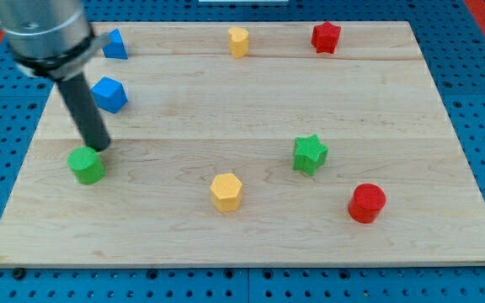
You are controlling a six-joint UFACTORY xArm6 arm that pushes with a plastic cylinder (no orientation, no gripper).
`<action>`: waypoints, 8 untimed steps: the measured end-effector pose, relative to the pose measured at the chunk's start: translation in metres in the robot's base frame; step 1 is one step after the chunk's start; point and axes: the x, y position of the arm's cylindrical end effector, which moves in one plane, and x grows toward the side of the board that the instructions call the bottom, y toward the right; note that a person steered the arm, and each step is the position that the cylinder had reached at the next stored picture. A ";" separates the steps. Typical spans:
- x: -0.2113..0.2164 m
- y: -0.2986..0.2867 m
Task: Move the green star above the red circle
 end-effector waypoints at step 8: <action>0.056 0.275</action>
